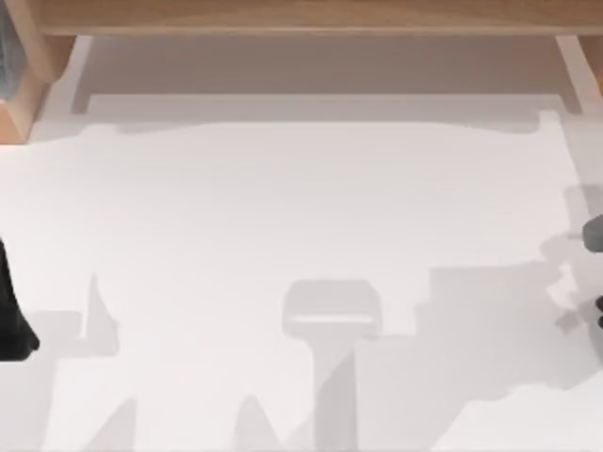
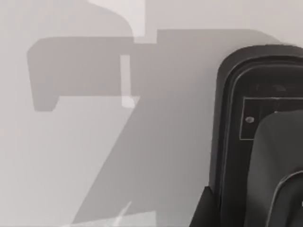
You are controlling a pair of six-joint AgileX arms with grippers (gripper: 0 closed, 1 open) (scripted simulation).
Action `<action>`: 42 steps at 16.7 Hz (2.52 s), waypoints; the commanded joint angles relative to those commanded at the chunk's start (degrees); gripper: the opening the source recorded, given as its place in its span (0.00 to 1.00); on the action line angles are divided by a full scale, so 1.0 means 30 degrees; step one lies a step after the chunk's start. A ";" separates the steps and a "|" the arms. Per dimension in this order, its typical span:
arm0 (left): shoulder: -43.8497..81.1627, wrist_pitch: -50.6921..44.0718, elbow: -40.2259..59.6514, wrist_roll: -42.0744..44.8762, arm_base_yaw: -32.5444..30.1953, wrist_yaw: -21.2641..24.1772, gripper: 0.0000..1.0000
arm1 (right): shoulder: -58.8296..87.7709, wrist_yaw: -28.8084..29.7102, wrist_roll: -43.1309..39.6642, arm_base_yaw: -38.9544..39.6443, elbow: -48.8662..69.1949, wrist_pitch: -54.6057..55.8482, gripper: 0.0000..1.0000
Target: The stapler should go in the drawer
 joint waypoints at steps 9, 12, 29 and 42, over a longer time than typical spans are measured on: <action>0.0000 0.0000 0.0000 0.0000 0.0000 0.0000 1.00 | -0.1117 -0.0003 -0.0028 -0.0013 0.1131 -0.2290 0.00; 0.0000 0.0000 0.0000 0.0000 0.0000 0.0000 1.00 | -0.1129 -0.0037 -0.0091 0.0053 0.1269 -0.2318 0.00; 0.0000 0.0000 0.0000 0.0000 0.0000 0.0000 1.00 | 0.6529 -0.0197 -0.2385 -0.4584 2.2036 -0.9870 0.00; 0.0000 0.0000 0.0000 0.0000 0.0000 0.0000 1.00 | 1.6047 0.0110 0.2665 -0.7013 2.9640 -1.3635 0.00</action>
